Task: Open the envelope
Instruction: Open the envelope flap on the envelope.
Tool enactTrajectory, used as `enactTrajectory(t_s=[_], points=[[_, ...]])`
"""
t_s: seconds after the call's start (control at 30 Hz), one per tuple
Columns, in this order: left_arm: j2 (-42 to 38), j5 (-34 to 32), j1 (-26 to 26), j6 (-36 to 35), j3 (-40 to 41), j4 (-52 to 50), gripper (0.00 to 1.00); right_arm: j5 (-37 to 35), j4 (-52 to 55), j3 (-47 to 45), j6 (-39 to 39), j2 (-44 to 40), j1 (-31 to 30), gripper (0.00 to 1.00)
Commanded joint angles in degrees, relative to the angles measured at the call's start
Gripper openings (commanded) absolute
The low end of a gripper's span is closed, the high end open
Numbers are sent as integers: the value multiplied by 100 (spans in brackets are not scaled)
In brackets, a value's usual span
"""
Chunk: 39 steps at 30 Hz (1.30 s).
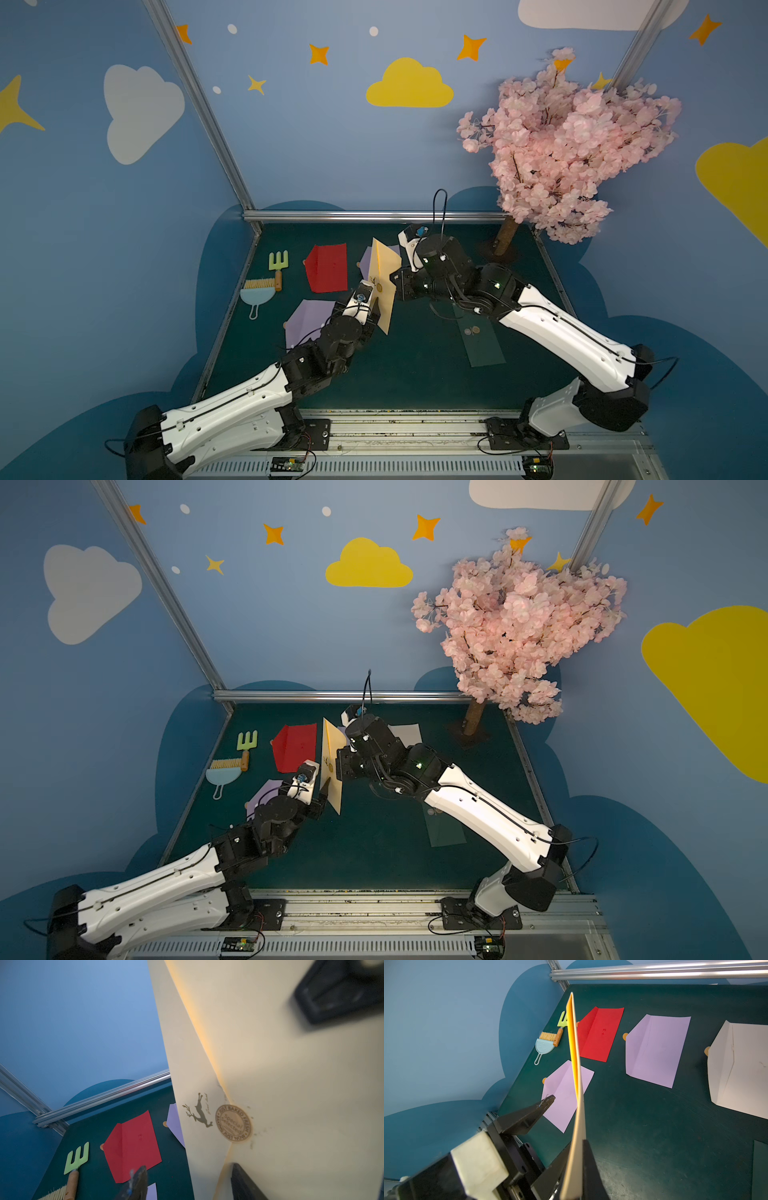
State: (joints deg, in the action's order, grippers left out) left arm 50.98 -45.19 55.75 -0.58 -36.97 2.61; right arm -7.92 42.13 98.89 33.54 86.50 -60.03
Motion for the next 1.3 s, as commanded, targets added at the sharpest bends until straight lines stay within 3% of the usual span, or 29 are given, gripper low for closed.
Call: enactTrajectory(t_s=[0.0,1.27], points=[[-87,-12,-81,68,-47,42,65,-34,207,203,46,-139,-67,0],[-686,52,-290,76,-82,-147,65,185,398,-413,176,-439,-169,0]])
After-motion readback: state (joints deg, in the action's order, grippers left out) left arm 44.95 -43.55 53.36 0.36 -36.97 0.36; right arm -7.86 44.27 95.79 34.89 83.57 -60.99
